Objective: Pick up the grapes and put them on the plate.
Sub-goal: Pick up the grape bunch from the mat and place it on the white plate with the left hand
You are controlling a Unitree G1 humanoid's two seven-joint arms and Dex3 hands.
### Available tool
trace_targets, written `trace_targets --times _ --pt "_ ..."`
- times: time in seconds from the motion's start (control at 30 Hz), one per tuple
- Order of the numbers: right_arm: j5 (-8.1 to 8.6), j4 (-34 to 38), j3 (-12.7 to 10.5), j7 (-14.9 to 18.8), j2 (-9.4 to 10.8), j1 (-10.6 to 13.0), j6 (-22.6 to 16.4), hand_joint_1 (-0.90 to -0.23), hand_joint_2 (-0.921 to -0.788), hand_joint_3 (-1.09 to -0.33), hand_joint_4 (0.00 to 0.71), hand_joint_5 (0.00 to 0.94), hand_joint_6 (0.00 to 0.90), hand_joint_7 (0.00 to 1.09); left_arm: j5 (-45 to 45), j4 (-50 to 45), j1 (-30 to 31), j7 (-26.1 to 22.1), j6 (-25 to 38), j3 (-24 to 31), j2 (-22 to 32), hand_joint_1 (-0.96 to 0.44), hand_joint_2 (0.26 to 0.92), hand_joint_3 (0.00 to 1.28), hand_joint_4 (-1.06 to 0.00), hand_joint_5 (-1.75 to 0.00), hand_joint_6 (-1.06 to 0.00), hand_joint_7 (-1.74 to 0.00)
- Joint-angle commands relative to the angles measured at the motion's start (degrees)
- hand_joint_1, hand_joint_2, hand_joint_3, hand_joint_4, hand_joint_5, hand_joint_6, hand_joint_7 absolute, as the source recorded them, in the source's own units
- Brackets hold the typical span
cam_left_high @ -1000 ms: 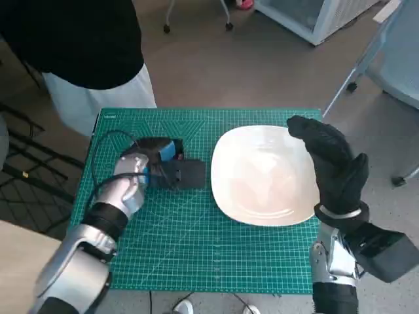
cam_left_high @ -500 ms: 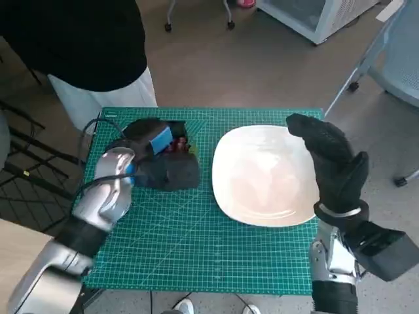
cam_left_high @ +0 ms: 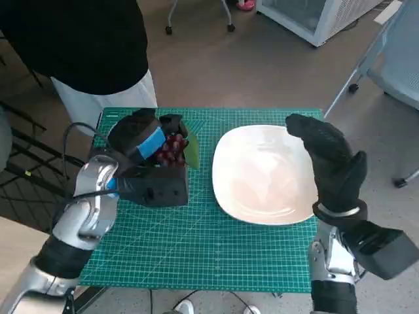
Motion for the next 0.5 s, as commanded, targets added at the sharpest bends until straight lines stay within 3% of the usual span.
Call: trace_targets --times 0.03,0.5 --pt "0.39 0.59 -0.05 0.17 0.34 0.33 0.41 -0.476 -0.921 -0.6 0.289 0.002 -0.001 0.56 0.78 -1.02 -0.06 -0.41 0.35 0.66 -0.06 0.0 0.788 0.41 -0.48 -1.59 -0.67 -0.99" --pt "1.15 0.29 -0.26 0.67 -0.05 0.54 0.66 -0.477 -0.921 -0.597 0.29 0.003 0.0 0.57 1.95 -3.63 -2.74 -3.94 1.94 -1.33 -2.87 0.0 0.909 0.12 -0.59 -1.4 -0.69 -0.98"
